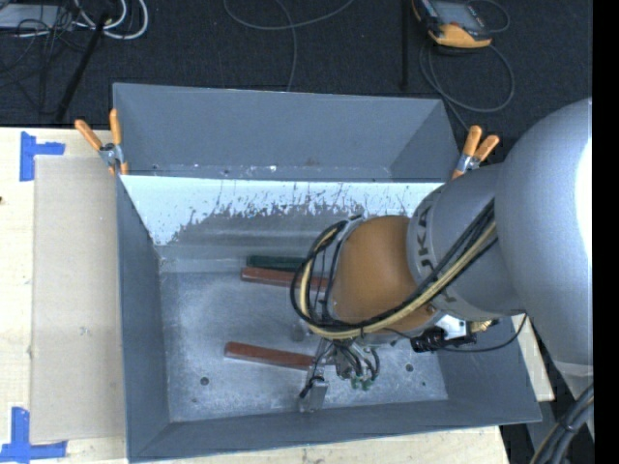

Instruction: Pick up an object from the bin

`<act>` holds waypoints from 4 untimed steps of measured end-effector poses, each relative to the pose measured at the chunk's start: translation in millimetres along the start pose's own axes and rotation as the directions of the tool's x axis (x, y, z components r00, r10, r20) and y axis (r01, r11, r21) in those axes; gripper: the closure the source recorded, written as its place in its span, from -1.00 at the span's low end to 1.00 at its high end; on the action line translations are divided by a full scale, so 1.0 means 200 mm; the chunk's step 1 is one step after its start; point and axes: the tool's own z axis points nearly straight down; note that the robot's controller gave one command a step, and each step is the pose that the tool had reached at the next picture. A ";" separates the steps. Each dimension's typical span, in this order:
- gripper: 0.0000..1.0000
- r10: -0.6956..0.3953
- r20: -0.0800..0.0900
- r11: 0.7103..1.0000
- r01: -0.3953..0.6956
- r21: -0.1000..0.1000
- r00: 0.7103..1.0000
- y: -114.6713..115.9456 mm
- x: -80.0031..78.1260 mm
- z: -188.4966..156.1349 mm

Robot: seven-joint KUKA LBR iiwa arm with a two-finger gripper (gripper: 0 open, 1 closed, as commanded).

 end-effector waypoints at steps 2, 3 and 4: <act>-1.00 -0.001 0.000 1.000 0.001 0.000 1.000 0.00 0.00 0.00; 1.00 -0.001 0.000 1.000 0.001 0.000 1.000 0.00 0.00 0.00; 1.00 -0.140 0.006 0.990 0.140 0.000 0.990 0.02 0.00 -0.31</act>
Offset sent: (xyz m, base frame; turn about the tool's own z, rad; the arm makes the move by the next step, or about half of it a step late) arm 0.0000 0.0000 0.0000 0.0000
